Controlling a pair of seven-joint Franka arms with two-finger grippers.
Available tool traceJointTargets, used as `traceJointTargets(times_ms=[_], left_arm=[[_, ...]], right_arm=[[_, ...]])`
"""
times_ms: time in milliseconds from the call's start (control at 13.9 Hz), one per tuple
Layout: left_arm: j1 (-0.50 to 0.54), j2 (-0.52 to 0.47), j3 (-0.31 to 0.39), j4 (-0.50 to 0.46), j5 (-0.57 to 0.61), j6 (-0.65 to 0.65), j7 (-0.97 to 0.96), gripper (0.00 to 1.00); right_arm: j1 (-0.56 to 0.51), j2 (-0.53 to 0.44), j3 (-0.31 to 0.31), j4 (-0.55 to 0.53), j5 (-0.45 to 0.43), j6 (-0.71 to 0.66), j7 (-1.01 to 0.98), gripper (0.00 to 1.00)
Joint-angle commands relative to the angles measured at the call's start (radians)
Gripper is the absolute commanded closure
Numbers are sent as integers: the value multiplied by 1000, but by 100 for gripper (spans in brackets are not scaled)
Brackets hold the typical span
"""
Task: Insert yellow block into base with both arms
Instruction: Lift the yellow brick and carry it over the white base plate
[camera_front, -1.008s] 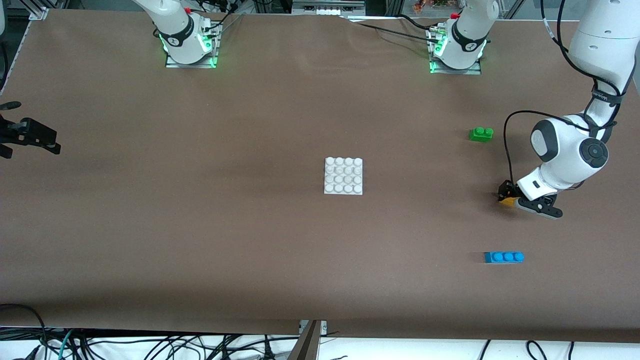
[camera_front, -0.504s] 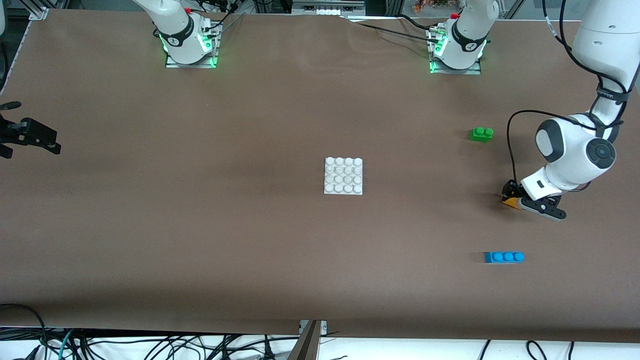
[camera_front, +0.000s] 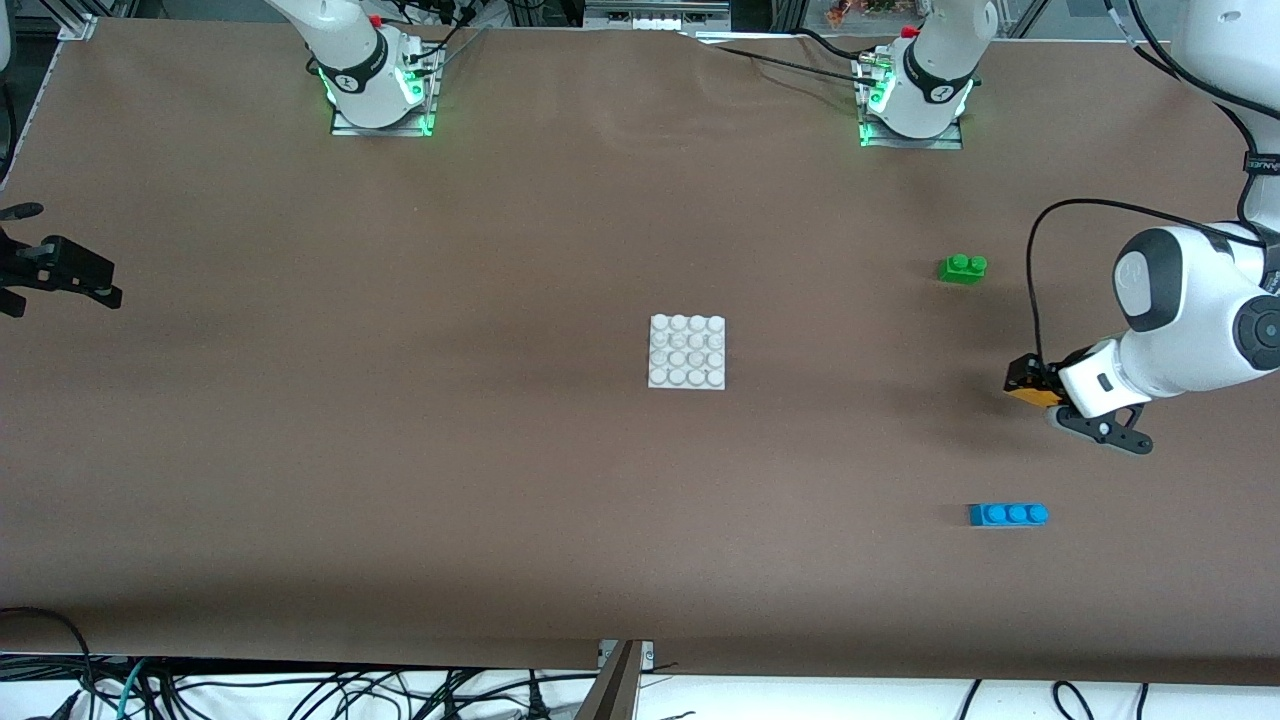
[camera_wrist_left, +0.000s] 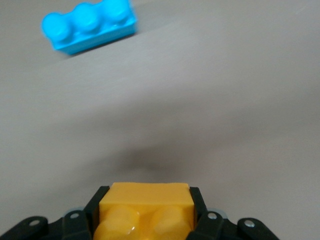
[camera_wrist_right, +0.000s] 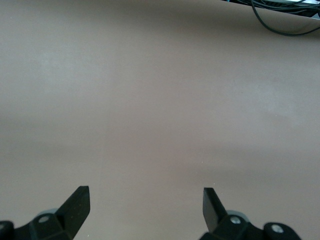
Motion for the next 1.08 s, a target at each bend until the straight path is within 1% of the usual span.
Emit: traceJointTargets(times_ms=[0, 216, 432, 720, 864, 1008], left_arm=[[-25, 0, -85, 65, 15, -83, -169, 75], [-108, 2, -128, 108, 7, -86, -353, 75], [-249, 12, -130, 148, 7, -84, -583, 74], [-431, 113, -125, 208, 11, -64, -770, 74], [-502, 182, -122, 254, 16, -2, -850, 72], [-561, 219, -115, 254, 19, 89, -906, 72]], right_arm=[[-6, -3, 8, 5, -6, -4, -7, 0], [-6, -3, 8, 5, -6, -4, -7, 0], [-6, -3, 8, 5, -9, -4, -9, 0], [-6, -1, 8, 5, -9, 1, -10, 0], [-6, -3, 8, 5, -9, 2, -10, 0], [-7, -1, 8, 5, -11, 2, -12, 0]])
